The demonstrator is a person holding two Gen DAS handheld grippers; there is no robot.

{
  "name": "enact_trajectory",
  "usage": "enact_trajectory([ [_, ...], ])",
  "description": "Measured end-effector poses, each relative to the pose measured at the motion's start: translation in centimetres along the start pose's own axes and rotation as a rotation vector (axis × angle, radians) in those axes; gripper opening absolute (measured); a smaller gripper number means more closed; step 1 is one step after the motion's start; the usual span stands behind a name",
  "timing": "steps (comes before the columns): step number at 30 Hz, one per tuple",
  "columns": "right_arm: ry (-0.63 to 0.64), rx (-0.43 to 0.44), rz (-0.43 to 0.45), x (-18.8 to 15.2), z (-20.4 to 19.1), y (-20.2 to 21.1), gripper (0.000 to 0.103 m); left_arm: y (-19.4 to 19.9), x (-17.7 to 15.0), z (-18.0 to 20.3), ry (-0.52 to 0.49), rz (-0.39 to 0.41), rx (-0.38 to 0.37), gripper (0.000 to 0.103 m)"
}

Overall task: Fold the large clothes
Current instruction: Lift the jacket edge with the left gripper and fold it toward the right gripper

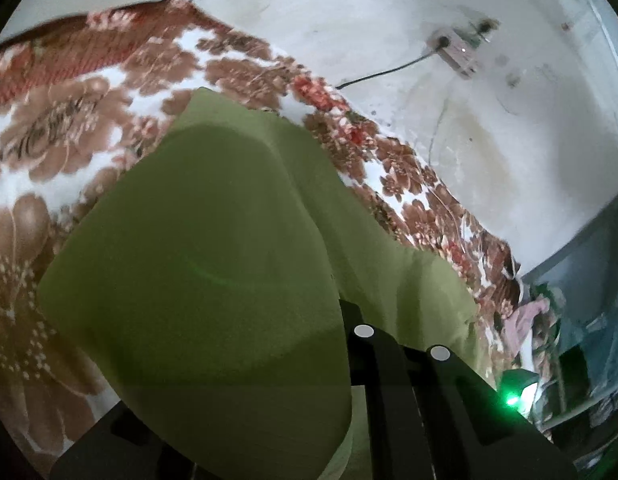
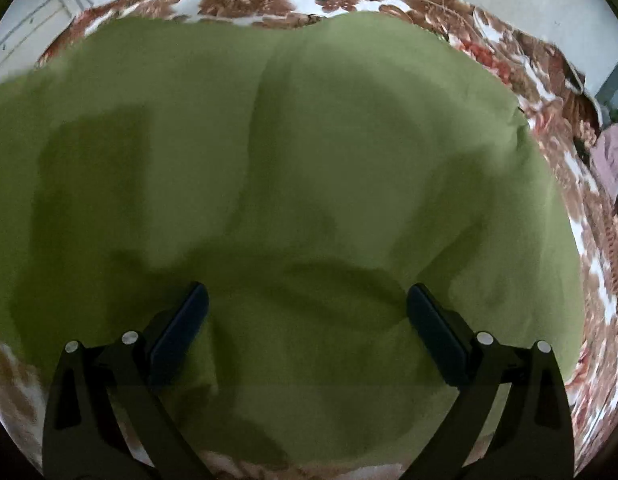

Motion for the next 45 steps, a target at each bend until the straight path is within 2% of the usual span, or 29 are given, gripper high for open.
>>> enact_trajectory([
  [3,-0.005,0.001,0.002,-0.3,-0.2,-0.9,0.098,0.6,0.1,3.0,-0.069,0.022,-0.001,0.007],
  [10,-0.037,0.117,-0.025,-0.1,0.7,-1.4,0.098,1.1,0.3,9.9,-0.262,0.050,0.013,0.007],
  [16,-0.094,0.226,-0.053,0.5,3.4,2.0,0.098,1.4,0.5,13.2,-0.322,0.059,0.027,0.007],
  [21,-0.072,0.288,-0.061,-0.9,4.3,1.7,0.098,1.6,-0.3,16.5,-0.379,0.055,0.019,0.007],
  [24,-0.090,0.326,-0.038,-1.0,6.8,3.5,0.098,1.4,-1.5,19.3,-0.446,0.061,0.022,0.007],
  [27,-0.155,0.307,-0.031,-0.7,12.2,5.4,0.098,1.0,-3.1,22.6,-0.472,0.065,0.002,0.007],
  [30,-0.244,0.278,-0.049,-0.7,18.0,6.1,0.098,0.4,-5.2,26.2,-0.520,0.061,-0.020,0.007],
  [34,-0.353,0.249,-0.049,-0.4,24.5,6.8,0.098,-0.8,-9.5,31.3,-0.697,0.049,-0.029,0.007],
  [38,-0.424,0.187,-0.008,0.2,31.0,7.5,0.098,-3.1,-16.5,34.9,-0.912,-0.013,-0.021,0.007],
  [41,-0.480,0.152,-0.008,-0.1,35.2,7.1,0.098,-4.8,-22.7,35.9,-1.078,-0.070,-0.024,0.007],
  [43,-0.491,0.121,-0.012,-0.8,37.2,7.1,0.098,-5.9,-26.3,35.4,-1.158,-0.117,-0.023,0.007],
  [44,-0.490,0.114,-0.017,-1.2,38.1,7.1,0.098,-6.5,-28.5,34.7,-1.228,-0.134,-0.012,0.007],
  [45,-0.492,0.120,-0.024,-1.4,38.7,6.9,0.098,-6.7,-29.8,34.3,-1.279,-0.133,-0.003,0.007],
])
Point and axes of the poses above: each gripper's, at about its wrist camera, not at the fingertips, and y roughly against the way its jaws point, z to its right, x to its top, the point moved 6 cm from there along -y, roughly the way its jaws point, and after that the axes turned 14 degrees about z, right-handed, at the moved point
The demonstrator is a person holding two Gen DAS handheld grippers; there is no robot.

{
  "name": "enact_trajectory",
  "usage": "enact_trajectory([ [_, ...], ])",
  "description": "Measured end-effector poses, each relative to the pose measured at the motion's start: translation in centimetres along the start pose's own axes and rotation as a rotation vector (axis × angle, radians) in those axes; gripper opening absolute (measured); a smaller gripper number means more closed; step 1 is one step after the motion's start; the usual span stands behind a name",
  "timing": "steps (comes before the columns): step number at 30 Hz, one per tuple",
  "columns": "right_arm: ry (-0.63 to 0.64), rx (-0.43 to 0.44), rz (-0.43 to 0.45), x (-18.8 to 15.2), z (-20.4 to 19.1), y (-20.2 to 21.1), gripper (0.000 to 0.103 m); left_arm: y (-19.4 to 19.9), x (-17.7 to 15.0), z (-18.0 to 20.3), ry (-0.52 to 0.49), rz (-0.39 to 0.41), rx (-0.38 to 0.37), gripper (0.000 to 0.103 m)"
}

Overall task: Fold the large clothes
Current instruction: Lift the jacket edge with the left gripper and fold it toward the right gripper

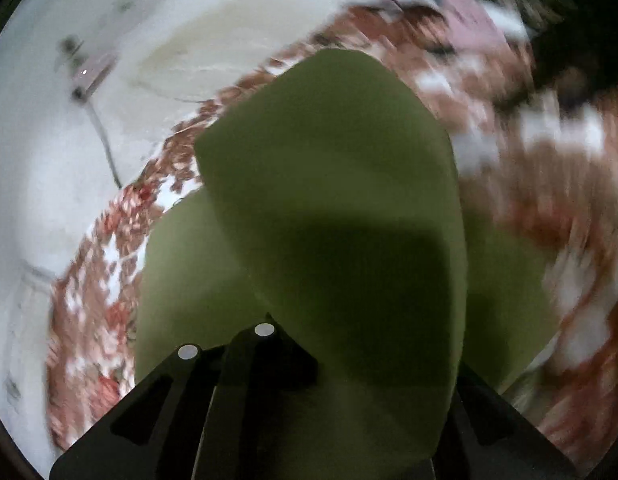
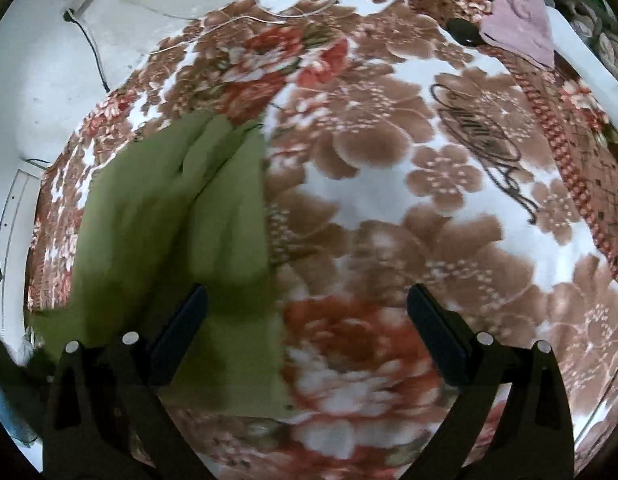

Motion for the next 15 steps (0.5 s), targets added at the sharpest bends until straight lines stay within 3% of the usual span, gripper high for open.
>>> enact_trajectory([
  [3,-0.033,0.057,-0.042,0.1,1.0,-0.1,0.098,-0.2,-1.2,1.8,-0.134,0.013,0.051,0.007],
  [7,-0.117,0.275,-0.113,0.6,-1.4,0.5,0.098,0.1,-1.8,2.8,-0.259,0.034,0.097,0.007],
  [10,-0.132,0.493,-0.243,1.0,-6.1,0.6,0.098,0.4,-1.9,3.7,-0.326,0.053,0.115,0.008],
  [13,-0.098,0.631,-0.345,0.7,-10.6,-0.2,0.098,0.8,-1.8,3.9,-0.348,0.069,0.127,0.008],
  [15,-0.076,0.662,-0.445,-0.2,-12.9,-1.8,0.098,0.9,-1.6,3.8,-0.353,0.081,0.124,0.008],
])
Point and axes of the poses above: each gripper's, at about its wrist camera, not at the fingertips, and y roughly against the way its jaws point, z to its right, x to its top, the point moved 6 cm from there along -y, roughly the way its jaws point, and after that the axes turned 14 degrees about z, right-handed, at the moved point
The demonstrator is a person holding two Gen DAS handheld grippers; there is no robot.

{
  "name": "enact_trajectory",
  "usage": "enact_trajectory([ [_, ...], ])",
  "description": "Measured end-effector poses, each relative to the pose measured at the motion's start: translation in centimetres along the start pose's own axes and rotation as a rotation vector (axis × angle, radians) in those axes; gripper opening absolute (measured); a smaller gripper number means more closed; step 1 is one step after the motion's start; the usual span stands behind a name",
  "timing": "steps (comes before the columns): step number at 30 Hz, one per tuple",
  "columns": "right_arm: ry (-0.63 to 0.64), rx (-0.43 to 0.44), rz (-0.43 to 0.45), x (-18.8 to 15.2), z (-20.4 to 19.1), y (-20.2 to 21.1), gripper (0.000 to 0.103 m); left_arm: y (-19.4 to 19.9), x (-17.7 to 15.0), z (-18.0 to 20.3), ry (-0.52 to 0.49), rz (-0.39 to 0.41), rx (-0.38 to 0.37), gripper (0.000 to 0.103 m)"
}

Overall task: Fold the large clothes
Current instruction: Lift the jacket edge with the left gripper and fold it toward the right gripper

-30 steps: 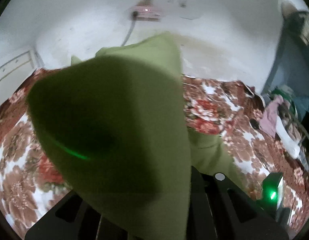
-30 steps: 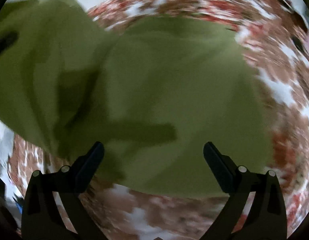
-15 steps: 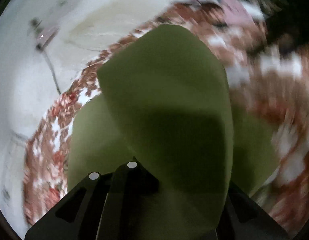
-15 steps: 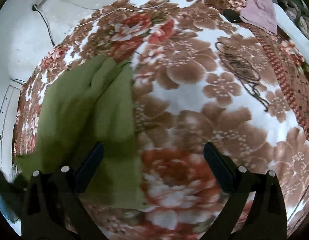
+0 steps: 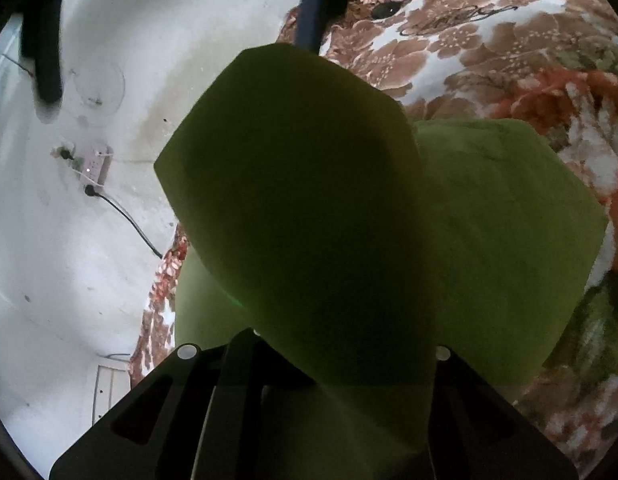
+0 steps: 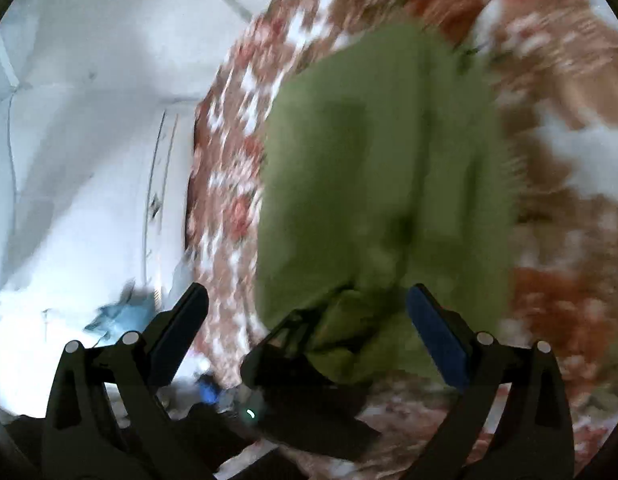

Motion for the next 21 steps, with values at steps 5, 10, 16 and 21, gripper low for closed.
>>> enact_trajectory([
  [5,0.020,-0.067,-0.116,-0.4,0.7,-4.4,0.098,0.3,-0.2,-0.3,-0.001,0.022,-0.008,0.008],
  [10,-0.024,-0.072,-0.172,-1.1,1.3,-6.8,0.098,0.5,0.1,0.1,-0.025,0.048,0.004,0.008],
  [16,-0.036,-0.110,-0.204,-0.8,2.2,-8.3,0.042,0.5,0.3,0.6,-0.032,0.054,0.029,0.009],
  [21,0.009,-0.143,-0.183,-0.9,3.1,-7.7,0.006,0.9,0.3,0.5,0.001,0.059,0.022,0.018],
])
Point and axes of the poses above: each gripper's, at about its wrist camera, not at the fingertips, and y roughly against the way its jaws point, z to its right, x to its top, the point moved 6 cm from there along -y, roughly the way its jaws point, and after that the axes turned 14 degrees about z, right-handed, at the moved point
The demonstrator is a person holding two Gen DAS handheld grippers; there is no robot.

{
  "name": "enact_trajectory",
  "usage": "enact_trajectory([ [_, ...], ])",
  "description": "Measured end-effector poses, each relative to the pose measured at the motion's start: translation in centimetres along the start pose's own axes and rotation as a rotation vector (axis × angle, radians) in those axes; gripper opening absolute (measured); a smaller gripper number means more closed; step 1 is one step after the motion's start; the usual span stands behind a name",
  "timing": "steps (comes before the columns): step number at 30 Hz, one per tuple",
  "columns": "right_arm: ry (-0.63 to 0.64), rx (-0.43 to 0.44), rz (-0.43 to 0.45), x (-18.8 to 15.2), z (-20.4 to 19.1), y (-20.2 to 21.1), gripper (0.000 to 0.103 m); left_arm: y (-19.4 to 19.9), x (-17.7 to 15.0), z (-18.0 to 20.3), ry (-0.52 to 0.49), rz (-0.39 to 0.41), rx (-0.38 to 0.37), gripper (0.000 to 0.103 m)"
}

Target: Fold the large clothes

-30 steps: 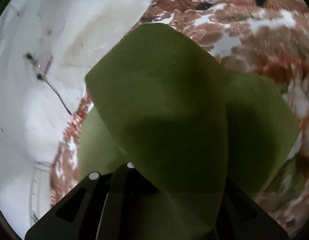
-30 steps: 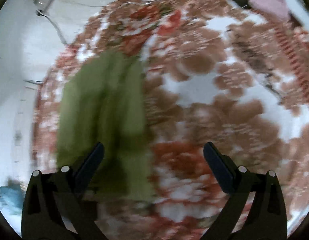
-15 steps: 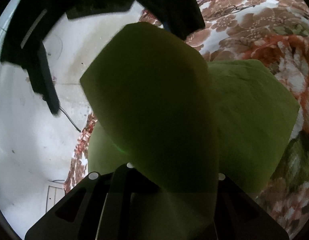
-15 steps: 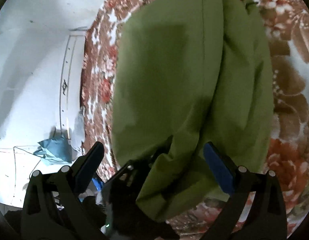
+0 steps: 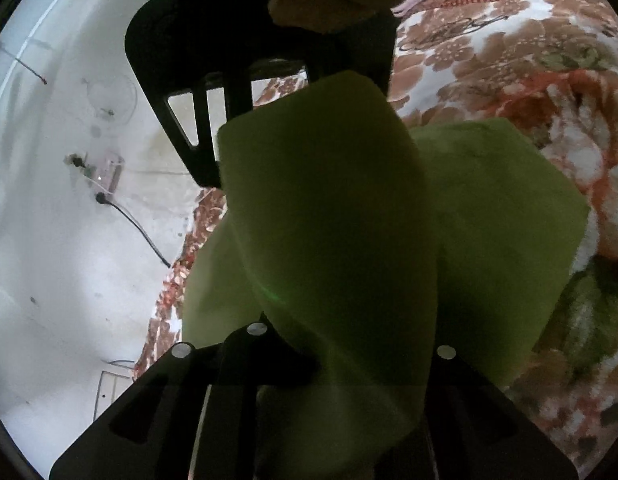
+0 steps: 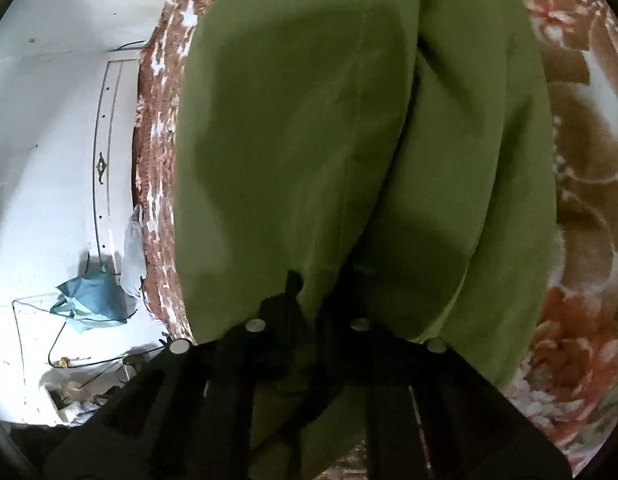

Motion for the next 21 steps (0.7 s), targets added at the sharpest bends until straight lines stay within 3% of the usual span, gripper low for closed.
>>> enact_trajectory([
  [4,-0.002,-0.010,0.033,0.1,-0.2,0.8,0.004,1.6,0.3,0.9,-0.050,0.050,0.024,0.051],
  [10,-0.002,0.031,0.079,0.7,-1.6,4.4,0.003,3.6,-1.8,-1.5,-0.023,0.057,0.121,0.058],
  [14,0.063,-0.019,0.082,0.8,-1.7,6.9,0.003,5.0,-3.1,-3.5,-0.066,0.128,0.192,0.066],
  [15,0.071,-0.036,0.082,0.8,-1.5,7.5,0.003,5.1,-3.3,-3.8,-0.075,0.136,0.213,0.071],
  [19,0.112,-0.132,0.073,1.1,0.4,10.3,0.003,3.6,-5.5,-3.7,-0.218,0.088,0.271,0.074],
  [21,0.115,-0.185,0.059,1.0,2.4,10.8,0.003,3.3,-6.6,-4.5,-0.213,0.069,0.280,0.075],
])
Point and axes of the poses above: each gripper's, at about its wrist camera, not at the fingertips, and y roughly against the way its jaws point, z to its right, x to its top, the point moved 6 cm from there along -y, roughly the way its jaws point, and after that the axes turned 14 degrees about z, right-handed, at the moved point
